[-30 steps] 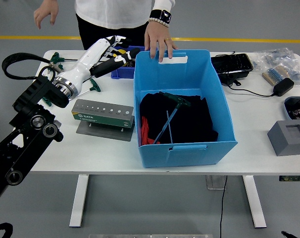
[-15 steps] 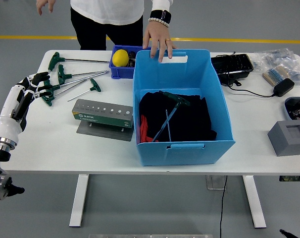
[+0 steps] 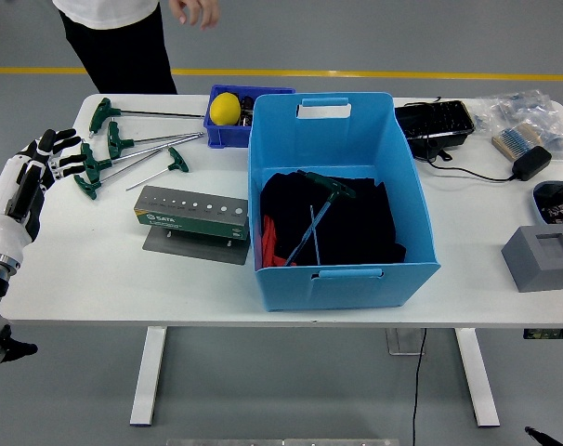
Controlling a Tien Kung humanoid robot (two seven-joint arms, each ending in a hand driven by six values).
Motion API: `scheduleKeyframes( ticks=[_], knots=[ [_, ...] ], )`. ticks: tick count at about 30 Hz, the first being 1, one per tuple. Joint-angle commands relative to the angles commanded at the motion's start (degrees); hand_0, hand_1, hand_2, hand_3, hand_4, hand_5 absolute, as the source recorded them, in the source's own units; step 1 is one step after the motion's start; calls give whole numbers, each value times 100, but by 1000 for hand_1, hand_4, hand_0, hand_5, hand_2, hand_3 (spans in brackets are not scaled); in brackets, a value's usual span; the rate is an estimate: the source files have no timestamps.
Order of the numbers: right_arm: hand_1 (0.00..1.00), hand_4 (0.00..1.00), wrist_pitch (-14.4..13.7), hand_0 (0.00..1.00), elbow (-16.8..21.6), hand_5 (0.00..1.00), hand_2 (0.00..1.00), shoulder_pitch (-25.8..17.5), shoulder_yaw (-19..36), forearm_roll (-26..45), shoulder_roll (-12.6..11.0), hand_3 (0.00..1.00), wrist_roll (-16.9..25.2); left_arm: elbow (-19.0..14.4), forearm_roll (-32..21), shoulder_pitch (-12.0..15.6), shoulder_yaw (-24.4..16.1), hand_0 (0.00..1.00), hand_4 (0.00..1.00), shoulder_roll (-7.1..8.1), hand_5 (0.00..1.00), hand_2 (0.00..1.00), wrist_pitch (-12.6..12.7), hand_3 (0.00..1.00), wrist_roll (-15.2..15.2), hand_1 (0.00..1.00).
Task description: Lift tool from toolbox,place it in box,lift tool from toolbox,place it in box
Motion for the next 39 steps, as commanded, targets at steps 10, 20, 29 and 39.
scheduleKeyframes(
  ticks=[10, 20, 29, 39],
  knots=[
    [589, 783, -5, 615, 1, 654, 654, 14, -21, 30, -4, 546, 8, -16, -43, -26, -33, 684, 900, -23, 944, 807, 7, 770, -26, 729],
    [589, 783, -2, 614, 0, 655, 655, 12, -4, -1, -5, 546, 3, -33, -52, -17, -69, 692, 900, -38, 945, 809, -4, 771, -25, 739],
    [589, 783, -10, 614, -1, 654, 655, 12, -14, 21, 1, 546, 8, -36, -57, -51, -29, 693, 902, -59, 947, 809, -5, 770, -15, 738],
    [589, 783, -3, 616, -5, 655, 655, 10, 13, -42, 7, 546, -1, -21, -71, -100, 24, 694, 900, -69, 954, 810, -8, 772, 3, 739]
  ],
)
